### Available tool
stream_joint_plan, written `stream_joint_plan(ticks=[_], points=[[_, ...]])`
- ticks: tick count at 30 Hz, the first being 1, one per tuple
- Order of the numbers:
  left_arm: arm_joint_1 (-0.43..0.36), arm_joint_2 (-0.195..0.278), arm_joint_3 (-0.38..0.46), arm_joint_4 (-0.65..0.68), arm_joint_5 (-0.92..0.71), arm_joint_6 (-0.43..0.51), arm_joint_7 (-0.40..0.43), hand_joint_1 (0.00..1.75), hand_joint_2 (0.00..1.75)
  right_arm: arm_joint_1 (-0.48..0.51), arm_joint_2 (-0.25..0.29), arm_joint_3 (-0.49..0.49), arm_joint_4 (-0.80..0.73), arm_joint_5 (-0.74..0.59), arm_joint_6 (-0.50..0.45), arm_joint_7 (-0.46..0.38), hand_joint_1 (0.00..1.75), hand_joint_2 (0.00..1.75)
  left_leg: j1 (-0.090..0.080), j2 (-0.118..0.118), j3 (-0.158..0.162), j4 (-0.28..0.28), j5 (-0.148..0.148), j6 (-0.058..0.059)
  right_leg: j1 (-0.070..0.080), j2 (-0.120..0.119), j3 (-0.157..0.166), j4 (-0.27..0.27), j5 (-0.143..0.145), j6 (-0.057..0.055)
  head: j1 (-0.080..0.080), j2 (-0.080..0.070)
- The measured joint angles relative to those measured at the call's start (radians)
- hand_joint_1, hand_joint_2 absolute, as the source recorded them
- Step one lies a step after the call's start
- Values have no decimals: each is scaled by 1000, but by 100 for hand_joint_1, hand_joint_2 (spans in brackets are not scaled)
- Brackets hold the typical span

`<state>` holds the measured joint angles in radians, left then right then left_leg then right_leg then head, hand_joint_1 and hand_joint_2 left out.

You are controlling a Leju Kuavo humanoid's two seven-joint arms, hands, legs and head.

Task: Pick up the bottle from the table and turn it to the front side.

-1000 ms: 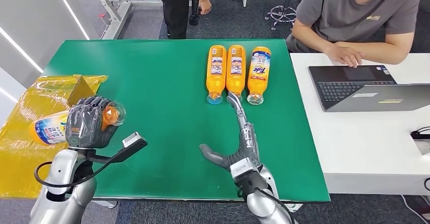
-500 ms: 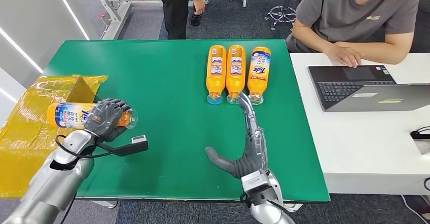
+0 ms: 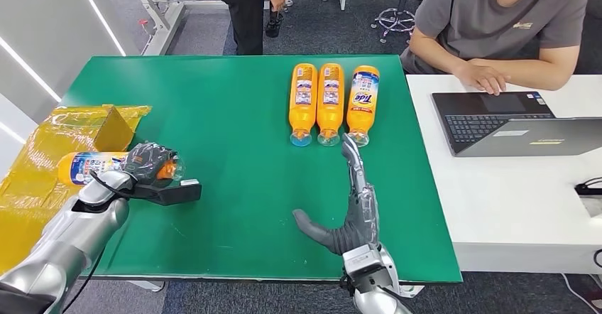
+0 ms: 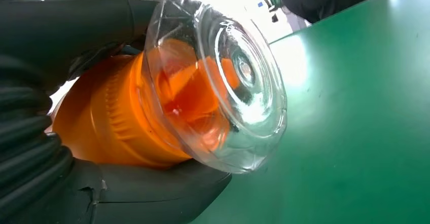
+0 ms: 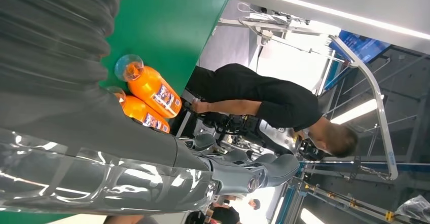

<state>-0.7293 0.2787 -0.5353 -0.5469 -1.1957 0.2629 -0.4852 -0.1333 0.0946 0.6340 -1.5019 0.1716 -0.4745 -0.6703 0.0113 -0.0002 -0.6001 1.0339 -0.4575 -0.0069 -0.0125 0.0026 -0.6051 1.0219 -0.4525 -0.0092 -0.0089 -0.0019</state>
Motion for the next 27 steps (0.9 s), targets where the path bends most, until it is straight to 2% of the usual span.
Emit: stream_joint_plan(ticks=[4,5,8,9,18,27], points=[[-25,-14,-9,48,-4,-11,15,171,175,-7,0,0,3,-4,-8,0,0,175,0,0,0,0,0,0,0,0,0,0,0,0,0,0],[-29,-16,-10,55,-4,-15,15,137,175,-8,0,0,4,-4,-8,0,0,175,0,0,0,0,0,0,0,0,0,0,0,0,0,0],[-41,-17,-12,71,-4,-35,10,9,175,-9,0,-1,5,-6,-9,0,0,175,0,0,0,0,0,0,0,0,0,0,0,0,0,0],[-46,-17,-13,77,-4,-44,8,0,175,-9,0,-2,5,-9,-9,0,0,175,0,0,0,0,0,0,0,0,0,0,0,0,0,0],[-62,-32,-17,114,5,-95,14,0,175,-12,0,-11,9,-15,-4,0,0,175,0,0,0,0,0,0,0,0,0,0,0,0,0,0],[-58,-44,-17,131,14,-92,27,0,175,-16,0,-24,16,-14,9,0,0,175,0,0,0,0,0,0,0,0,0,0,0,0,0,0]])
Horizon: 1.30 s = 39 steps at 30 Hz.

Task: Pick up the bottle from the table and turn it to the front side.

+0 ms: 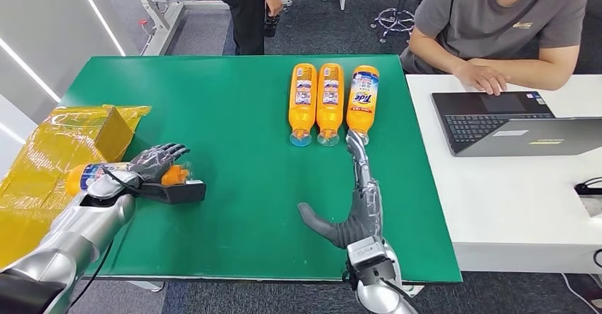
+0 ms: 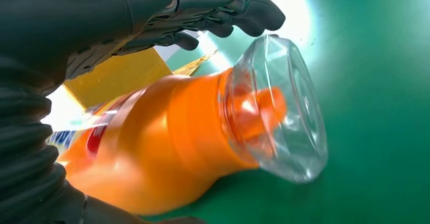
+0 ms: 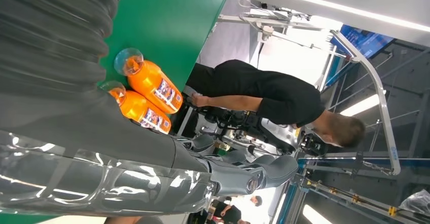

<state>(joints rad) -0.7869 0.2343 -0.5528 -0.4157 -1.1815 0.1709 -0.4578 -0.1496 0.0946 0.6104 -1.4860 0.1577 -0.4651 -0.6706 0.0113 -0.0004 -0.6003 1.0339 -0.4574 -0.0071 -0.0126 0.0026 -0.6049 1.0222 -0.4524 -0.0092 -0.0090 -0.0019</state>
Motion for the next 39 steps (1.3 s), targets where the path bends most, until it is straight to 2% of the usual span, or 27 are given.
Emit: stream_joint_plan(ticks=[6,10,18,21,25,29,39], points=[[11,3,0,1,13,23,-4,0,175,0,0,-6,9,1,0,0,0,175,0,0,0,0,0,0,0,0,0,0,0,0,0,0],[26,6,4,0,54,79,-24,0,175,0,0,-8,10,5,-2,2,0,175,0,0,0,0,0,0,0,0,0,0,0,0,0,0],[102,33,31,-59,95,154,-31,0,175,11,-1,-9,8,19,-4,15,0,175,0,1,0,0,0,0,0,0,0,0,0,0,0,0],[151,55,54,-118,105,176,-28,0,175,12,-1,-10,8,19,-3,21,0,175,0,2,1,-1,0,0,0,2,0,0,0,0,0,0],[256,88,109,-244,109,205,-27,0,175,14,-2,-14,8,19,-3,25,0,175,0,2,1,-1,0,0,0,3,0,0,0,0,0,0],[335,111,155,-352,97,205,-18,0,175,18,-3,-16,6,20,0,27,0,175,0,2,1,-1,0,0,0,2,0,0,0,0,0,0],[404,132,209,-465,81,199,-10,0,175,21,-3,-18,3,26,1,30,0,175,0,1,1,-1,0,0,0,2,0,0,0,0,0,0]])
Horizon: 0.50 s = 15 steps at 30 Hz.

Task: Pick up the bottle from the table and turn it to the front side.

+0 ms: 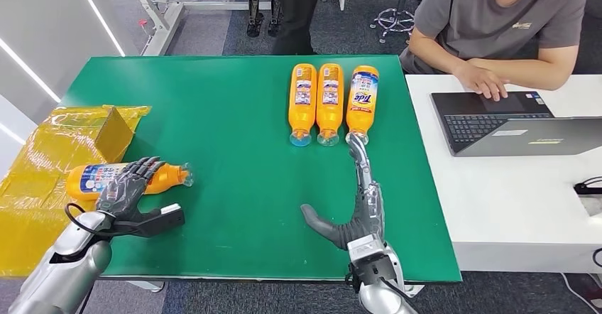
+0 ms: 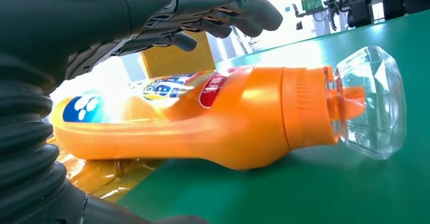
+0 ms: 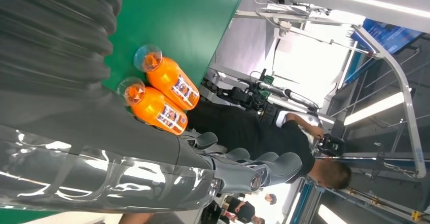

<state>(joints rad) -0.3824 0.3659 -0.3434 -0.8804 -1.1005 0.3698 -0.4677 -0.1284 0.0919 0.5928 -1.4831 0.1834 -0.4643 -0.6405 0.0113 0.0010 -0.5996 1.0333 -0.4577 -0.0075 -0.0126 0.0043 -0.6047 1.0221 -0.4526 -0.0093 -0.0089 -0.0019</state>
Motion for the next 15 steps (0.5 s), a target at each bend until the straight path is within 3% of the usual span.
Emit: stream_joint_plan(ticks=[4,8,15], points=[[32,6,28,-60,-18,-1,6,0,175,4,0,-3,-7,12,1,2,0,175,0,0,0,0,0,0,0,0,0,0,0,0,0,0],[84,-5,72,-204,46,56,-46,0,175,9,0,-8,-15,17,8,-1,0,175,0,0,-1,0,0,0,0,0,-1,0,0,0,0,0],[90,-124,101,-447,401,12,-168,0,175,11,1,-1,-8,-34,-8,-41,0,175,0,-2,-1,0,0,0,0,-2,0,-1,1,1,0,0]])
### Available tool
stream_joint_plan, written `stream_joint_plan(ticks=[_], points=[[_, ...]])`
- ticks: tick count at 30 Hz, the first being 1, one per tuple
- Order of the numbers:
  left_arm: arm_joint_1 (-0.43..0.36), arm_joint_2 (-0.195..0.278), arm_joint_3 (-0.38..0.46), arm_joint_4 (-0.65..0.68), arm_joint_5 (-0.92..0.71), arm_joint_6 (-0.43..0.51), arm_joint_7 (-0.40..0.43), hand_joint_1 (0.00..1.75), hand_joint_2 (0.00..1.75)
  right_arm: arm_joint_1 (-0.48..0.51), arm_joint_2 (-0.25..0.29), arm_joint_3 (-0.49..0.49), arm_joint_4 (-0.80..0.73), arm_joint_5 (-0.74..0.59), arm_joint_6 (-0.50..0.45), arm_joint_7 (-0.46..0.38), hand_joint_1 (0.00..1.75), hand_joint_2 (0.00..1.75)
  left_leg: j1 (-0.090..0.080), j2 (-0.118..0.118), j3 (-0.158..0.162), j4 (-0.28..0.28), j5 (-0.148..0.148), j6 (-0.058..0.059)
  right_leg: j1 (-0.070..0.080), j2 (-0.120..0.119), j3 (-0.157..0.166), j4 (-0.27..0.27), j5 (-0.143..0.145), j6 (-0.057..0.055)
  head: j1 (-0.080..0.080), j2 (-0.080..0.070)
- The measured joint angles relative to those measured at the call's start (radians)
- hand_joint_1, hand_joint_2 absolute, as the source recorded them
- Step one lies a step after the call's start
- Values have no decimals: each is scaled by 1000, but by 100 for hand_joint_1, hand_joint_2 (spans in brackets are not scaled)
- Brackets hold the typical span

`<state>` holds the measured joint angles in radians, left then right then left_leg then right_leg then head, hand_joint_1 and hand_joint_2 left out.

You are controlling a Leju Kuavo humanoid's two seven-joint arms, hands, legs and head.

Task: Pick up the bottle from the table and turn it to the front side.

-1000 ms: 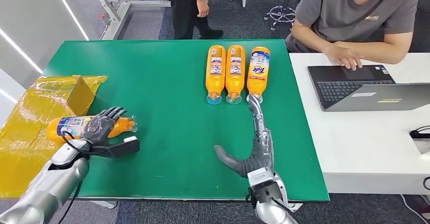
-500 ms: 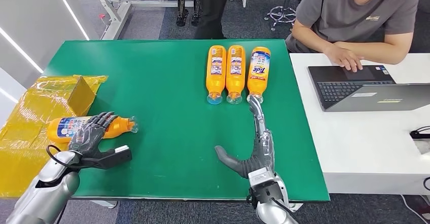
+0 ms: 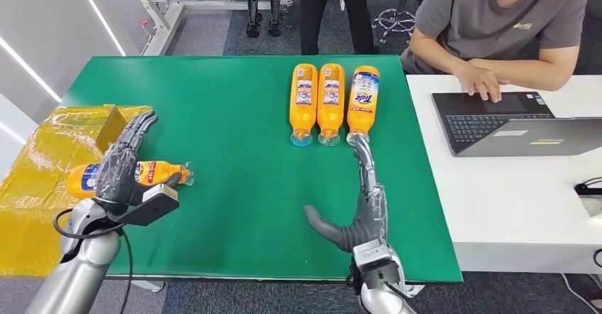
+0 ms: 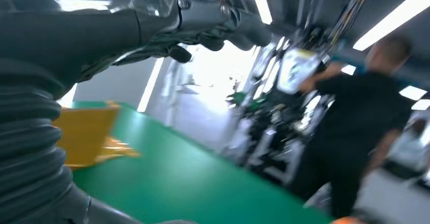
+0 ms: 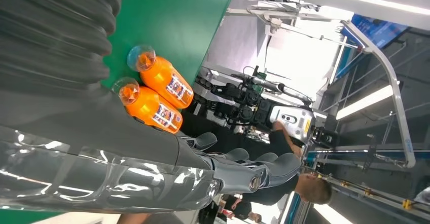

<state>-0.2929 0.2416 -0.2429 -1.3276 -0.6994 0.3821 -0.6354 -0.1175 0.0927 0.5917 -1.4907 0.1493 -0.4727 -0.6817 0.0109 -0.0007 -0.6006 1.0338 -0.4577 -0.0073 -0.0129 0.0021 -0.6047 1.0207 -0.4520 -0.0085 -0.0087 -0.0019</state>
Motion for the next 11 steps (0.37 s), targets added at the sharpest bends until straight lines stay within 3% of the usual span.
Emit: stream_joint_plan(ticks=[6,11], points=[[-8,-59,-4,-62,60,2,-21,0,175,2,0,12,11,-11,-11,-9,0,175,0,1,1,0,0,0,0,1,0,0,0,0,0,0],[-37,-120,-17,-78,301,6,-58,0,175,5,1,19,13,-8,-19,-6,0,175,0,-1,0,0,0,0,0,0,-1,0,0,0,0,0]])
